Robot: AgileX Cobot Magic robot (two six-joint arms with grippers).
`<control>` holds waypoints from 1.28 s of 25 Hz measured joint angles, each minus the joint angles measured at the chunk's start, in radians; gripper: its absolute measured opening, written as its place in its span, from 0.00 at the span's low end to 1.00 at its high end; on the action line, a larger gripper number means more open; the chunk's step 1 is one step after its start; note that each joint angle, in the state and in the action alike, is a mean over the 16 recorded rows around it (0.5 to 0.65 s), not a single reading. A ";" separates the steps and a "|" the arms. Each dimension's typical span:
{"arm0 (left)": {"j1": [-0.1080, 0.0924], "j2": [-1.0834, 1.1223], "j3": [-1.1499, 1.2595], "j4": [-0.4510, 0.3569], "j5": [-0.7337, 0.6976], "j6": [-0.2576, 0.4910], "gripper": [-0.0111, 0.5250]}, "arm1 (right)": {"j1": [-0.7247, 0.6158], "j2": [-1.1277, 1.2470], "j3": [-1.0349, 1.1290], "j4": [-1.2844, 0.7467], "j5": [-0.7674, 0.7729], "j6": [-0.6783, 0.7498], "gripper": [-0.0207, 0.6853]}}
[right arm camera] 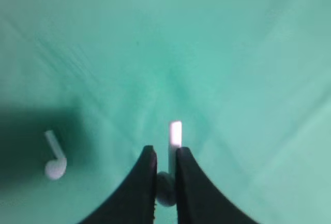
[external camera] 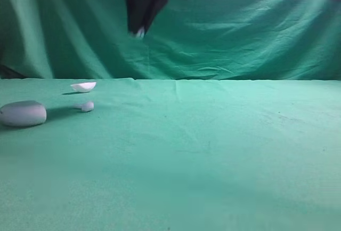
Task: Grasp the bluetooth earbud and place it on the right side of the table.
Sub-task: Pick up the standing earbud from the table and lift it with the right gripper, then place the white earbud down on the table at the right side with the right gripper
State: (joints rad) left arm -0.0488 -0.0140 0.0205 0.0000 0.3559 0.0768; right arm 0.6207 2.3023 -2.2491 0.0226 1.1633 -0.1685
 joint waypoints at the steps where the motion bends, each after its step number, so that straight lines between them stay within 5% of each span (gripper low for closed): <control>1: 0.000 0.000 0.000 0.000 0.000 0.000 0.02 | -0.007 -0.032 0.005 -0.009 0.012 0.012 0.16; 13: 0.000 0.000 0.000 0.000 0.000 0.000 0.02 | -0.206 -0.553 0.425 -0.101 0.011 0.133 0.16; 24: 0.000 0.000 0.000 0.000 0.000 0.000 0.02 | -0.374 -0.846 1.183 -0.105 -0.362 0.153 0.16; 32: 0.000 0.000 0.000 0.000 0.000 0.000 0.02 | -0.398 -0.755 1.388 -0.105 -0.603 0.159 0.16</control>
State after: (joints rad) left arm -0.0488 -0.0140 0.0205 0.0000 0.3559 0.0768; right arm 0.2224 1.5473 -0.8607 -0.0822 0.5600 -0.0092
